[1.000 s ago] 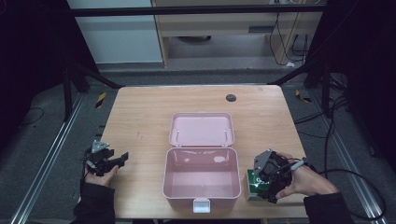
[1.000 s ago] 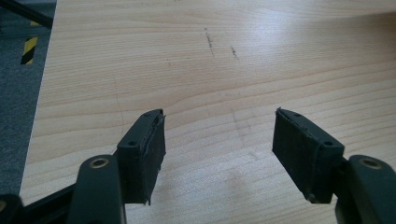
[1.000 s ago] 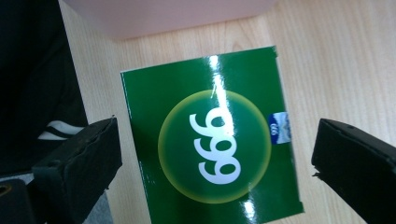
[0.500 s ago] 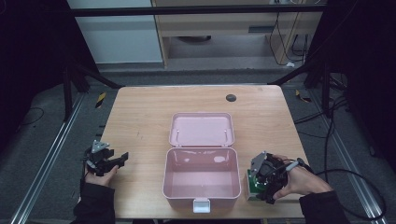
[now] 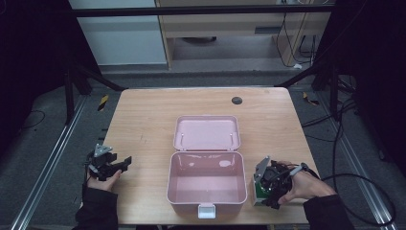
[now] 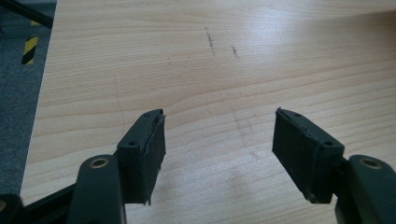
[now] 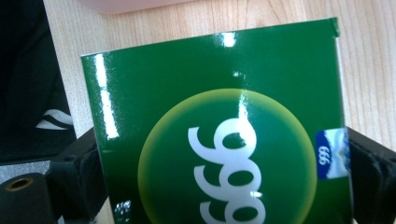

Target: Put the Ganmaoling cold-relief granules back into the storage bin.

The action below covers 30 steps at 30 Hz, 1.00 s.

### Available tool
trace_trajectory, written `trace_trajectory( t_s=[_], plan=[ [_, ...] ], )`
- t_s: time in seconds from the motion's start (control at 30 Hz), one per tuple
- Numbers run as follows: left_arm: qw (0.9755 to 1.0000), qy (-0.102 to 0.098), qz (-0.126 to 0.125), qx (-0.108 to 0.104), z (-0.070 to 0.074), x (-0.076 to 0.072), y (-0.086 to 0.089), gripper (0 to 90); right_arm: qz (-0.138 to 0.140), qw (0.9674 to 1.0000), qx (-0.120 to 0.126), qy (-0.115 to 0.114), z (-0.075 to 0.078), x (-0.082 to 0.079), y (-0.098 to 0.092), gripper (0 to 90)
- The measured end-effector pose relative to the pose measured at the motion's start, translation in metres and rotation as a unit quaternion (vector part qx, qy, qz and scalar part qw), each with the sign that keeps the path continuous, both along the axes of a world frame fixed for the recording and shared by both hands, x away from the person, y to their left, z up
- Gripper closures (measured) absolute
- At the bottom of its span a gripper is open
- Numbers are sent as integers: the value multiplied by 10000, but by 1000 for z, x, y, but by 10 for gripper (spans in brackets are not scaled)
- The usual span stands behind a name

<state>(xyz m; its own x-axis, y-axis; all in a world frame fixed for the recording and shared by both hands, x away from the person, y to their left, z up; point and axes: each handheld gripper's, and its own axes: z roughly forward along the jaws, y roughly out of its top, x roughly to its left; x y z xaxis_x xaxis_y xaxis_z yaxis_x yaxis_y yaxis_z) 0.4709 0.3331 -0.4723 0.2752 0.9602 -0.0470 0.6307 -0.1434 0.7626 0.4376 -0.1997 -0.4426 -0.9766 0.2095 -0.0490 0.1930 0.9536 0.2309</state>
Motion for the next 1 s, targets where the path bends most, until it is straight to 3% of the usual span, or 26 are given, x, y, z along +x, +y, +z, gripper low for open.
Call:
trace_trajectory(
  t_s=[0.23, 0.7, 1.0],
  plan=[
    [10000, 6, 7, -10, 0, 0, 0, 337, -3, 10000, 26, 80, 0, 0, 0, 105],
    [10000, 10, 9, -5, 0, 0, 0, 337, -41, 10000, 84, -13, 4, 0, -4, 154],
    [10000, 18, -3, -2, 0, 0, -1, 337, -83, 9997, 217, -105, 22, -5, -9, 155]
  ],
)
